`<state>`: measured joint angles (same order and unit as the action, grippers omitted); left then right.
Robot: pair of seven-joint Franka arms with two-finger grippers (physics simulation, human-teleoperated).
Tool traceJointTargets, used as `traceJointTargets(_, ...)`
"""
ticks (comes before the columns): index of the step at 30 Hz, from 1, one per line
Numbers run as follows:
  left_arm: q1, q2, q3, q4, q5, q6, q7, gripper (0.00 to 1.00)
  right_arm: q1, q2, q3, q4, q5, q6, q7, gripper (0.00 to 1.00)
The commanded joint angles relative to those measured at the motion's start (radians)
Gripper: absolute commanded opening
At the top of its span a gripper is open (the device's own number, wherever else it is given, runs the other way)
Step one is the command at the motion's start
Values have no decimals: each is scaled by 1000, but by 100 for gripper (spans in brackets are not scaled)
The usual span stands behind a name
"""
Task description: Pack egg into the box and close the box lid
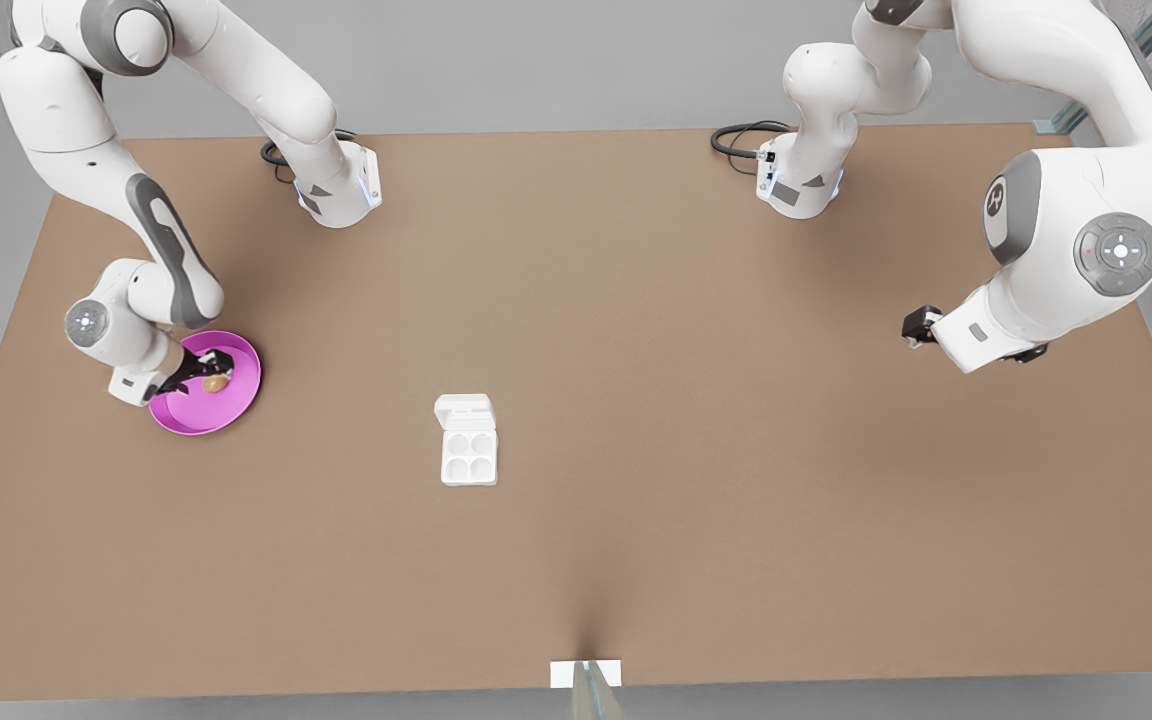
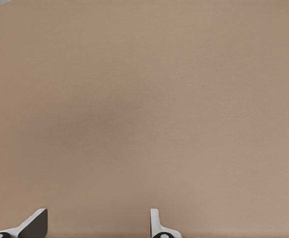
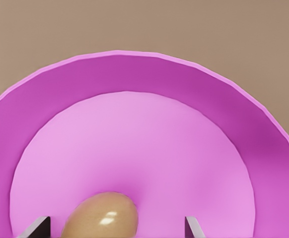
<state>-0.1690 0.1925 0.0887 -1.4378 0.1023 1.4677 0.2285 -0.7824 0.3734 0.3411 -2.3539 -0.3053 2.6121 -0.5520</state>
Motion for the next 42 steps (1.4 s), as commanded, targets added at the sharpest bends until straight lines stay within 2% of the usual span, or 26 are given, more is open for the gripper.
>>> traceJointTargets(1,0,-1,0,0,1,0,2,100,2,-1,-1,-2,2,6,-36,100)
traceJointTargets(7,2,7,0,0,1,6,2,100,-5,1,-1,-10,2,6,-36,98)
traceJointTargets(8,2,7,0,2,1,6,2,100,-5,1,-1,-10,2,5,-37,87)
traceJointTargets(9,2,7,0,2,1,6,2,100,-5,1,-1,-11,2,5,-46,59)
traceJointTargets(11,3,8,0,0,2,8,2,100,-3,1,-1,-15,2,5,-43,43)
traceJointTargets(12,3,8,0,2,2,10,2,100,-1,1,-1,-15,2,5,-37,40)
traceJointTargets(16,8,21,0,2,1,10,2,100,9,-2,4,-12,2,2,-28,39)
traceJointTargets(17,8,21,0,2,2,8,2,100,-6,-7,72,-4,2,-6,3,39)
traceJointTargets(19,8,21,2,2,2,6,2,100,-6,-31,128,10,3,-10,63,39)
traceJointTargets(24,8,21,2,2,2,6,2,100,34,-34,317,148,11,-205,320,40)
traceJointTargets(27,8,21,2,2,2,2,2,100,233,21,315,255,12,-237,538,40)
traceJointTargets(31,8,19,2,2,2,0,2,100,454,214,296,531,5,-356,710,40)
traceJointTargets(32,8,19,2,2,2,-3,2,100,548,237,236,600,11,-394,725,40)
traceJointTargets(34,6,19,2,2,2,-1,2,100,641,286,208,683,12,-415,808,40)
traceJointTargets(42,8,19,2,2,2,-1,2,100,831,363,165,777,14,-418,1138,40)
